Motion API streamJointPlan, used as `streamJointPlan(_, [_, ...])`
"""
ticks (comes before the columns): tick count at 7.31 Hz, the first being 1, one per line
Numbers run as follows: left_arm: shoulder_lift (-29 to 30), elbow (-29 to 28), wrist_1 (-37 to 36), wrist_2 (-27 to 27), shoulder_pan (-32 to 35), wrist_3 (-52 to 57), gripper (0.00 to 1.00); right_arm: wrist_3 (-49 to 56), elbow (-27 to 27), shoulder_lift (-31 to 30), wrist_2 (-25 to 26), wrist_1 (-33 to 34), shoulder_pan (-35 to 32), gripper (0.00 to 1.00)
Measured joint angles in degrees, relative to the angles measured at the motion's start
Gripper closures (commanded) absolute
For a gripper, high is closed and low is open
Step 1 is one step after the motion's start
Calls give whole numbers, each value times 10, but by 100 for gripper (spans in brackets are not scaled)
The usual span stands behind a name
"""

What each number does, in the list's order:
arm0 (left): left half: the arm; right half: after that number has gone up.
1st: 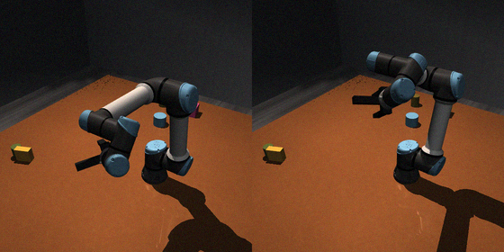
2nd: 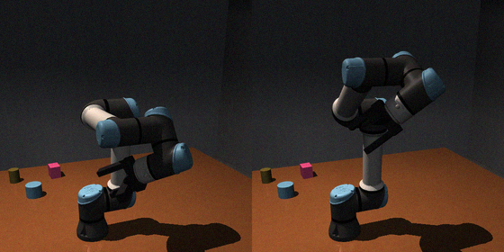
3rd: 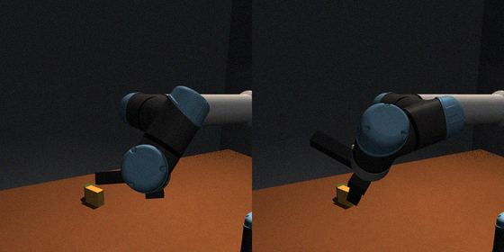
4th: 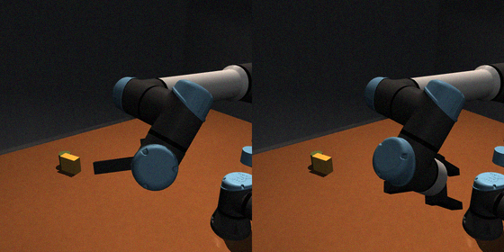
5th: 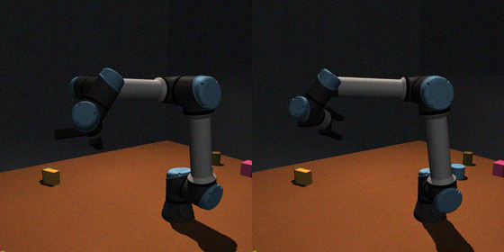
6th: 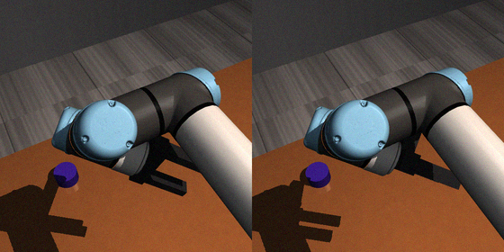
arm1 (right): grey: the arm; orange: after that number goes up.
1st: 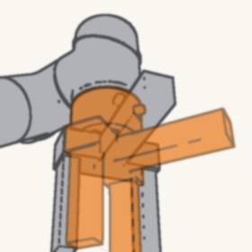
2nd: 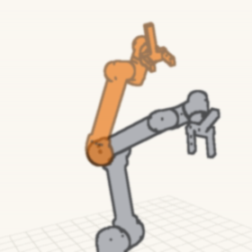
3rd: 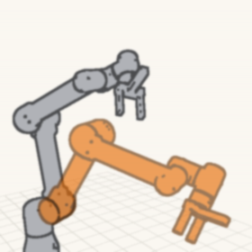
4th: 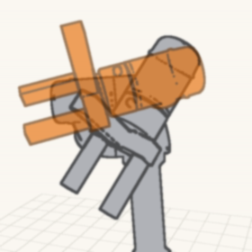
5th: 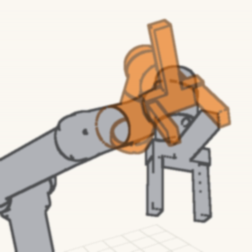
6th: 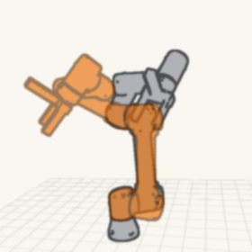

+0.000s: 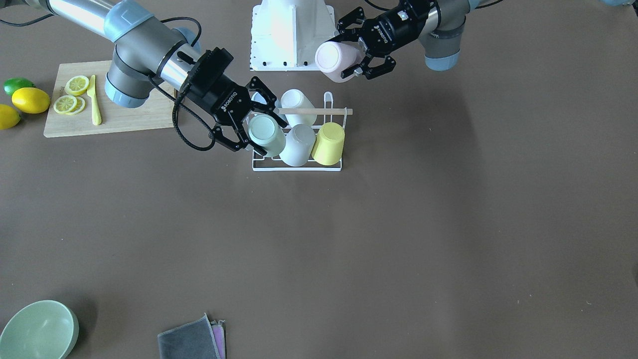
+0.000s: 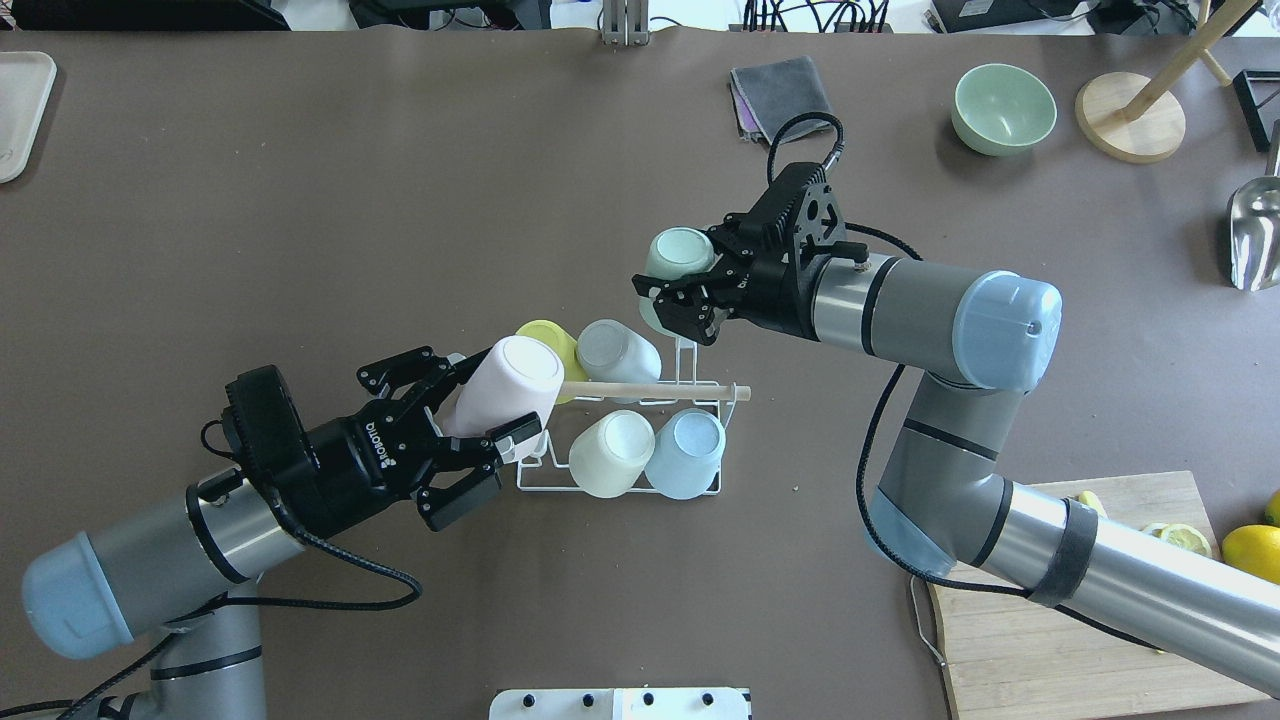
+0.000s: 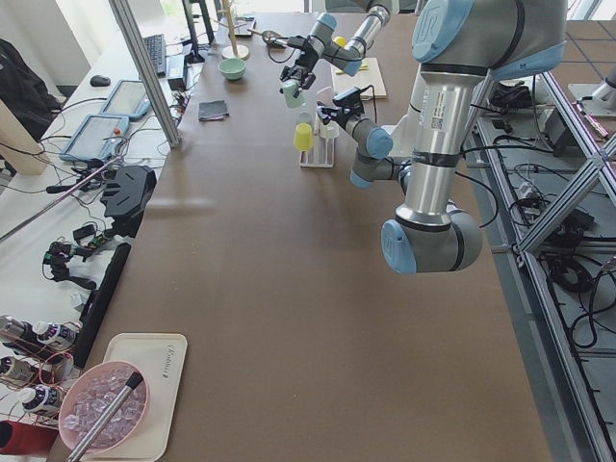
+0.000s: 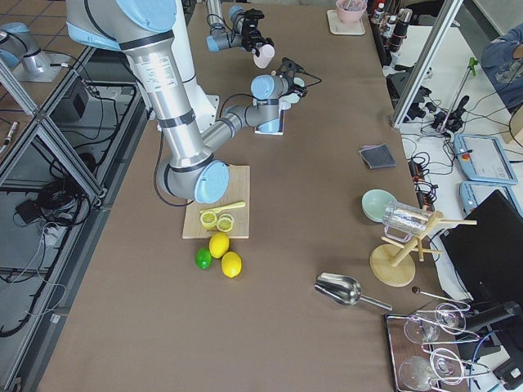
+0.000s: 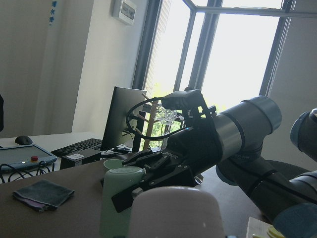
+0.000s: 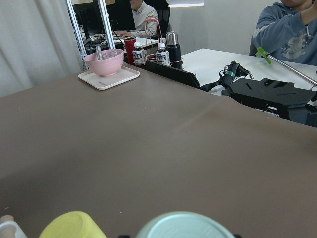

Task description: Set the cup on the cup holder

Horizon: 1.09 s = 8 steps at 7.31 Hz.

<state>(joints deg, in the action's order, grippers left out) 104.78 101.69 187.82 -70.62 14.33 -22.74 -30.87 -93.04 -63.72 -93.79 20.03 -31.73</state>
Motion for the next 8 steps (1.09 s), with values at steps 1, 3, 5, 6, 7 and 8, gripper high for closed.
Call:
streamJointPlan(1, [7,-7,0,5,-4,4,100,1,1,-2,0,-1,6,100])
streamJointPlan(3, [24,-28,0,7,-7,7,100,0,-2,-6,1,-1,14,100])
streamJointPlan(5, [32,-42,1,7,-13,12,100,-3,-6,-10,0,-2,17,100])
streamJointPlan(6, [32,-46,2,7,-16,13,100,-4,-10,-16,-1,-2,18,100])
streamJointPlan(7, [30,-49,5,7,-17,13,100,-5,-15,-24,-1,-2,18,100])
streamJointPlan(8, [28,-52,11,7,-19,14,100,-6,-22,-31,-2,-2,19,100])
